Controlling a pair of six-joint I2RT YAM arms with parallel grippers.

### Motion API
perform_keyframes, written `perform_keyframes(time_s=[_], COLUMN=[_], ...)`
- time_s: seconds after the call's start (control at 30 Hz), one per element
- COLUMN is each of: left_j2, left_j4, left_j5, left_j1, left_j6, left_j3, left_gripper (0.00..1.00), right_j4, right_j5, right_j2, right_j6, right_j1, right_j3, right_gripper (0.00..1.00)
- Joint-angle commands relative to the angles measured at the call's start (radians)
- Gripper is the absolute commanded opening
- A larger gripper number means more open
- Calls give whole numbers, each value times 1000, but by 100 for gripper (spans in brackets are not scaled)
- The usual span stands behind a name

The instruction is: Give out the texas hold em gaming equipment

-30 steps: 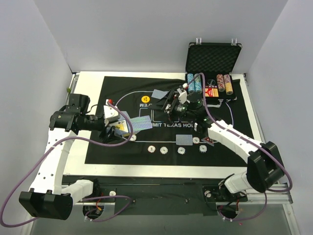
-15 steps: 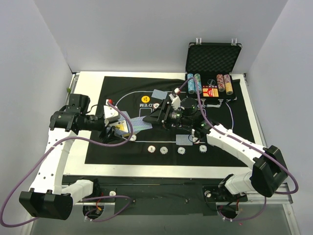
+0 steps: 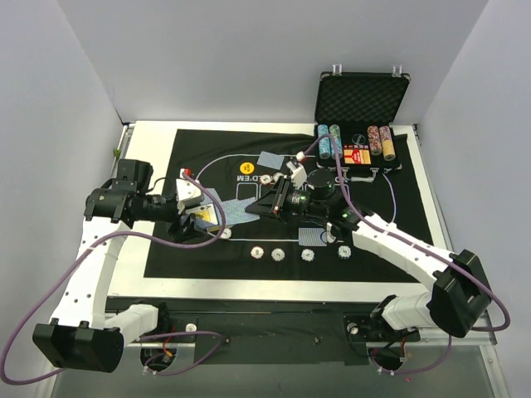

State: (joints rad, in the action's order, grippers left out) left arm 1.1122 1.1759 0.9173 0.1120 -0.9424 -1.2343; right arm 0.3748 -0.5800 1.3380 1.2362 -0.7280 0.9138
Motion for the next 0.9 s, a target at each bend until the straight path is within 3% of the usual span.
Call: perform_keyframes(time_s=[0.0, 0.3, 0.6, 0.87], left_j2=[-11, -14, -17, -14], left_j4=[-44, -44, -42, -42], left_j5=[54, 57, 54, 58], left_j1=[-5, -6, -6, -5], left_j6=[5, 7, 7, 8], left_j3=[-11, -14, -16, -14], left_gripper=[12, 12, 12, 12], right_j4=[32, -43, -91, -85], right_j5=[6, -6, -58, -106], right_j2=[-59, -105, -155, -37], right_j6=[-4, -40, -46, -73], right_j1=[-4, 27, 153, 248], right_j3=[-4, 5, 29, 144], right_gripper=[1, 0, 1, 0])
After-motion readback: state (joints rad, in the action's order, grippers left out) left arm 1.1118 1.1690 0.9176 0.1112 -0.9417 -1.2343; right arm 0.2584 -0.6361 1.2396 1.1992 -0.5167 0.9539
